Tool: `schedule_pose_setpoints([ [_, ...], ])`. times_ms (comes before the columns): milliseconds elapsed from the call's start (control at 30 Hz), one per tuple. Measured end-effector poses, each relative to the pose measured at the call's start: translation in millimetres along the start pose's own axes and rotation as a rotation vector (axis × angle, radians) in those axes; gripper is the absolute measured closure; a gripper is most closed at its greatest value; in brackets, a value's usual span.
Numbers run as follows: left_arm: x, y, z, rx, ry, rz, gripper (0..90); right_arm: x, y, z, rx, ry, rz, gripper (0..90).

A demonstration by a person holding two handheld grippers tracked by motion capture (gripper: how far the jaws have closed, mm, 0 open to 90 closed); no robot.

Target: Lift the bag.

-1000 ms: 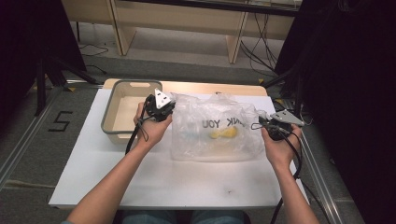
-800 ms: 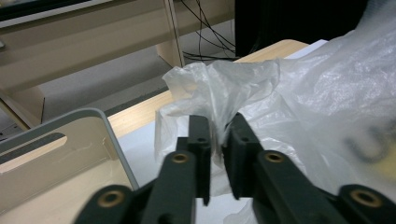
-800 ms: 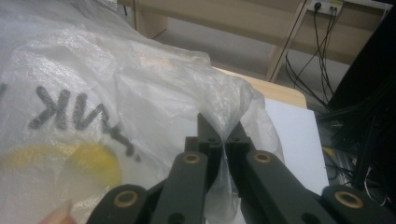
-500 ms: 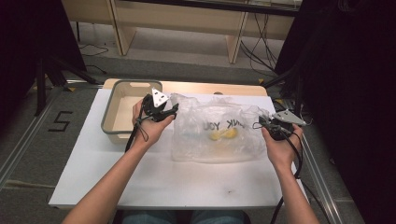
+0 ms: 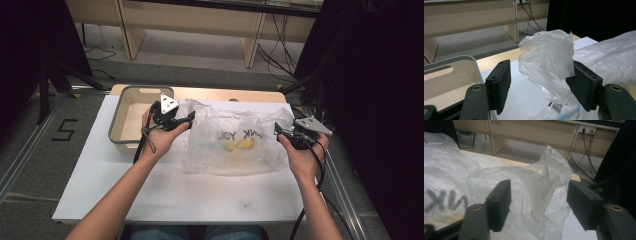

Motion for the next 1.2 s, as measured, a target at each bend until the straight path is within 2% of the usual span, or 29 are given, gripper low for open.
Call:
schedule_pose_setpoints([
  [200,3.5,6.0,6.6,0.017,0.001,-0.027,30.3,2.3,3.7,4.3,0.034,0.000,-0.013,28.0],
  [367,3.7,8.6,11.6,0.029,0.001,-0.034,27.8,4.5,8.3,10.1,0.062,-0.010,-0.017,25.3],
  [533,3.4,6.9,13.6,0.015,0.000,-0.053,27.1,9.0,12.0,17.9,0.089,-0.018,-0.021,23.9],
  [800,0.8,1.2,17.0,0.004,0.003,-0.062,27.2,16.6,7.8,30.3,0.096,-0.018,-0.016,23.6],
  [1200,-3.0,-6.3,27.1,-0.010,0.002,-0.082,27.1,25.7,-11.2,43.9,0.066,0.005,-0.029,25.0],
])
Point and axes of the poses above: each handheld gripper's, and its own axes: z roughly backward along the jaws, y roughly out of its top, x roughly to its right, the point moved 6 cm from there along -z, roughly forward along the jaws, and after that the axes turned 1 degree about z, right-handed, at the moved point
